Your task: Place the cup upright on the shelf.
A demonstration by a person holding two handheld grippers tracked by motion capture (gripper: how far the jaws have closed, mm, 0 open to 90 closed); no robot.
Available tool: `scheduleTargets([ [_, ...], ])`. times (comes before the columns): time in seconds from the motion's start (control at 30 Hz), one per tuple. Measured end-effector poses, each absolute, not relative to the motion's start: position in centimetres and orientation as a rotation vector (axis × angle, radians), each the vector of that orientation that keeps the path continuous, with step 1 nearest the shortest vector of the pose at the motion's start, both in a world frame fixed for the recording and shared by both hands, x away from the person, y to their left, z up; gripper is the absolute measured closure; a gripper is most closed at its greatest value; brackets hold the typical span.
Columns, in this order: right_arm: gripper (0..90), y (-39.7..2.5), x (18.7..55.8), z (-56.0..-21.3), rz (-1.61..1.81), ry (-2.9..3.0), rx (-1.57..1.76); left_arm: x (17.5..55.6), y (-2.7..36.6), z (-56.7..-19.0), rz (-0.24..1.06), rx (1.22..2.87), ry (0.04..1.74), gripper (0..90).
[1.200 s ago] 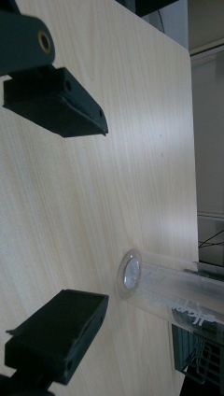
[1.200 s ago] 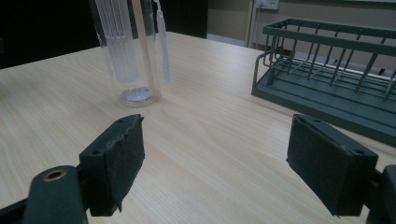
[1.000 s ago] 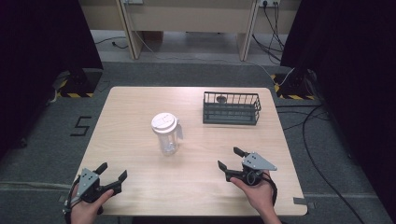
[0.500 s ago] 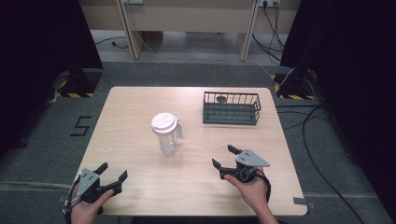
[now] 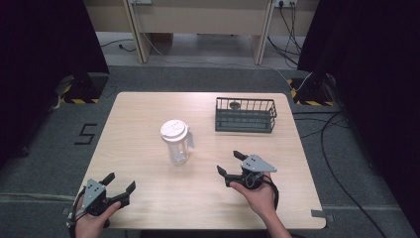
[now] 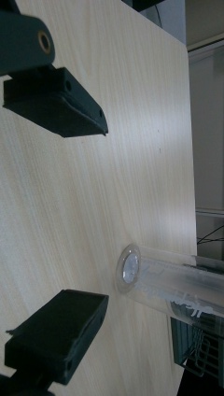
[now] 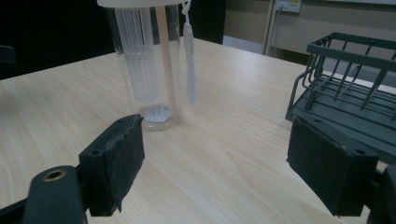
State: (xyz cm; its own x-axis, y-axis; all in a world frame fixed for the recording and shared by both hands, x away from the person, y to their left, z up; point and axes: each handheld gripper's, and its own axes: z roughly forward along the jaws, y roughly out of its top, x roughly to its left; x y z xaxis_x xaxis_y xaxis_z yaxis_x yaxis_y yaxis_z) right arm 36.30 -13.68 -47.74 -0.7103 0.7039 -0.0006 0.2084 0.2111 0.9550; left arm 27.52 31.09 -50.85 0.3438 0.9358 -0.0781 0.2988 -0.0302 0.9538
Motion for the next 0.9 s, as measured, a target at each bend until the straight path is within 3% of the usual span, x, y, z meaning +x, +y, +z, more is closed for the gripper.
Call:
scheduleTargets([
  [0.9,19.4,-10.2,38.0,-47.1,1.556,2.08,0.81,27.4,31.1,-50.7,0.758,1.549,1.146,14.7],
])
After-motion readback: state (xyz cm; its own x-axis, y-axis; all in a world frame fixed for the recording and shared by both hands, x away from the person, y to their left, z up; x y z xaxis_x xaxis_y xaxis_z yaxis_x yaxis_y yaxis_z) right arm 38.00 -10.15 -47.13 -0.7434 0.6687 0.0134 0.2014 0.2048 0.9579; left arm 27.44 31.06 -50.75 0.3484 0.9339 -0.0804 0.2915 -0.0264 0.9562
